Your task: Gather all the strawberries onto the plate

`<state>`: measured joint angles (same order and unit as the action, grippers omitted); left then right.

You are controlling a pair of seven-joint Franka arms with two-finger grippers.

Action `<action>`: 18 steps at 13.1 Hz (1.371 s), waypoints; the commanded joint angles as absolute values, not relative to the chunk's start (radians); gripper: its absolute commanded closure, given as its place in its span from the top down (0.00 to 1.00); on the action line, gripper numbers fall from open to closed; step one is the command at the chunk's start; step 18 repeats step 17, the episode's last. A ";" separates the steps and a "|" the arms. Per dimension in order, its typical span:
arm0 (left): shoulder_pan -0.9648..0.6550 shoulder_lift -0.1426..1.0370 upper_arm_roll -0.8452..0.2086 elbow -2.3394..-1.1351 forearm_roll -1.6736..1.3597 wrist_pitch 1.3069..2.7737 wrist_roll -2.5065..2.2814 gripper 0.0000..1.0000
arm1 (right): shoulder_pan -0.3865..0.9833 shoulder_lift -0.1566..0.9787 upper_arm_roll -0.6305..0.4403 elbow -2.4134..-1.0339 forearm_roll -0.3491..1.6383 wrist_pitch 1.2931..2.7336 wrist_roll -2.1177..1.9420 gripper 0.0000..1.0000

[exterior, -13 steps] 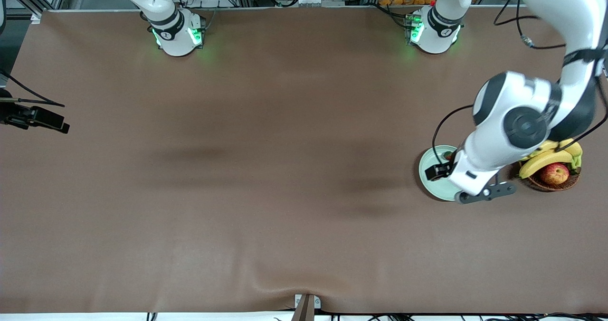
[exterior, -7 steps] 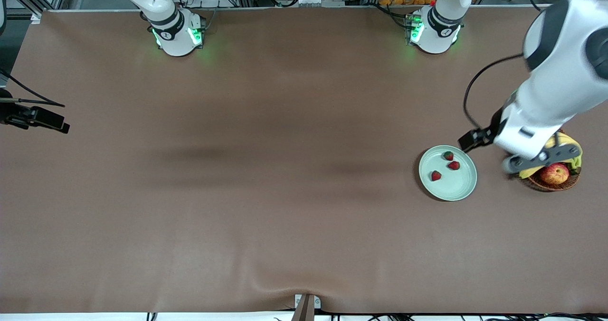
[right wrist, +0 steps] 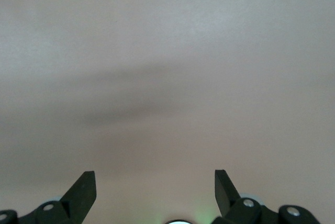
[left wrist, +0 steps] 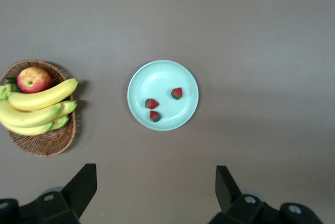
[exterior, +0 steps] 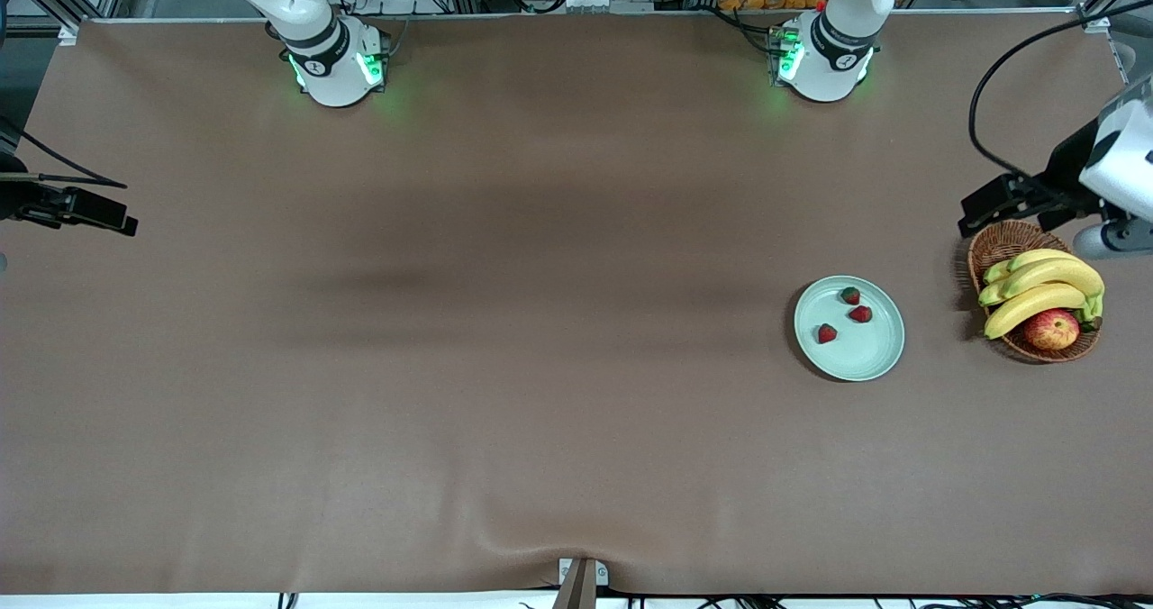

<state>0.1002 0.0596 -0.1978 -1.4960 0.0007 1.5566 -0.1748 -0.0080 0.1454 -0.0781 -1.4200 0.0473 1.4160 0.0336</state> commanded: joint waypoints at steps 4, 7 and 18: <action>0.037 -0.090 -0.117 -1.640 -0.029 1.533 -0.100 1.00 | 0.002 0.126 -0.091 -1.410 0.069 1.397 0.037 1.00; 0.038 -0.091 -0.115 -1.628 -0.020 1.508 -0.068 1.00 | 0.002 0.126 -0.089 -1.390 0.064 1.399 0.035 1.00; 0.038 -0.095 -0.112 -1.617 -0.021 1.476 -0.071 1.00 | 0.005 0.124 -0.090 -1.374 0.061 1.331 0.032 1.00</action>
